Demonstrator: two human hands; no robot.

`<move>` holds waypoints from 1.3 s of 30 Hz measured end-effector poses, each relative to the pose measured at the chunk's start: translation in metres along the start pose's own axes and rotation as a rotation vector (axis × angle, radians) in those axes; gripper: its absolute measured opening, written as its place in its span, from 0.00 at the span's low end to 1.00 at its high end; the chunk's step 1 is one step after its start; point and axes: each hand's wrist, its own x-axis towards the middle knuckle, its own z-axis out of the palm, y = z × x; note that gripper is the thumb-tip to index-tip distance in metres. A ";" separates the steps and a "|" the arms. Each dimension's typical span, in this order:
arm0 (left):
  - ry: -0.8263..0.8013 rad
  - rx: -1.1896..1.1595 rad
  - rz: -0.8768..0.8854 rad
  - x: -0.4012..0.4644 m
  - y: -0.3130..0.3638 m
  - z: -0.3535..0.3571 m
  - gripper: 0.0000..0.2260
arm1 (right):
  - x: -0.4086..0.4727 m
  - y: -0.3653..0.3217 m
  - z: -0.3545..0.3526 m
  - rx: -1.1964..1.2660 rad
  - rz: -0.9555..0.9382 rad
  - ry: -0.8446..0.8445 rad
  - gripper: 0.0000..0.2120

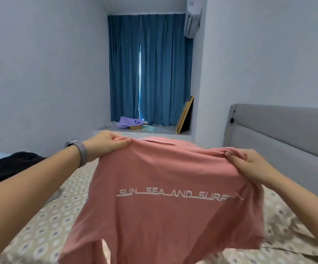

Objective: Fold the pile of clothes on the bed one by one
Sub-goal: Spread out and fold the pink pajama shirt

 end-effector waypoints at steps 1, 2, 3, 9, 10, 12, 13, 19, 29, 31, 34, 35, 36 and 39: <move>0.024 -0.085 0.041 -0.001 0.014 -0.007 0.17 | 0.001 -0.016 -0.017 0.029 -0.031 0.007 0.11; 0.049 -0.155 0.085 -0.002 0.030 -0.014 0.22 | 0.005 -0.028 -0.033 0.058 -0.059 0.035 0.11; 0.077 -0.209 0.126 0.000 0.045 -0.020 0.27 | 0.009 -0.041 -0.049 0.086 -0.088 0.081 0.11; 0.123 -0.271 0.282 0.026 0.126 -0.054 0.38 | 0.045 -0.101 -0.122 0.138 -0.178 0.257 0.11; 0.107 -0.232 0.262 0.034 0.128 -0.055 0.37 | 0.053 -0.100 -0.125 0.120 -0.160 0.243 0.11; 0.075 -0.140 0.188 0.050 0.121 -0.050 0.35 | 0.068 -0.088 -0.119 0.053 -0.116 0.197 0.11; 0.062 -0.101 0.144 0.061 0.112 -0.043 0.34 | 0.076 -0.076 -0.109 0.009 -0.068 0.178 0.11; 0.039 0.016 -0.055 0.136 -0.003 0.011 0.12 | 0.134 0.026 -0.023 -0.087 0.155 -0.036 0.24; 0.444 0.016 0.153 0.325 0.049 -0.065 0.05 | 0.356 0.027 -0.042 -0.220 -0.020 0.234 0.08; 0.492 -0.061 0.249 0.356 0.082 -0.090 0.05 | 0.395 0.016 -0.065 -0.148 -0.090 0.423 0.06; 0.469 -0.092 0.308 0.377 0.091 -0.097 0.05 | 0.418 0.024 -0.074 -0.015 -0.113 0.534 0.06; 0.441 -0.092 0.302 0.380 0.081 -0.094 0.06 | 0.418 0.033 -0.068 0.022 -0.112 0.527 0.06; 0.398 -0.092 0.281 0.382 0.063 -0.088 0.05 | 0.412 0.043 -0.057 0.057 -0.099 0.486 0.05; 0.199 -0.026 0.140 0.371 -0.018 -0.044 0.04 | 0.375 0.087 0.003 0.140 -0.016 0.287 0.06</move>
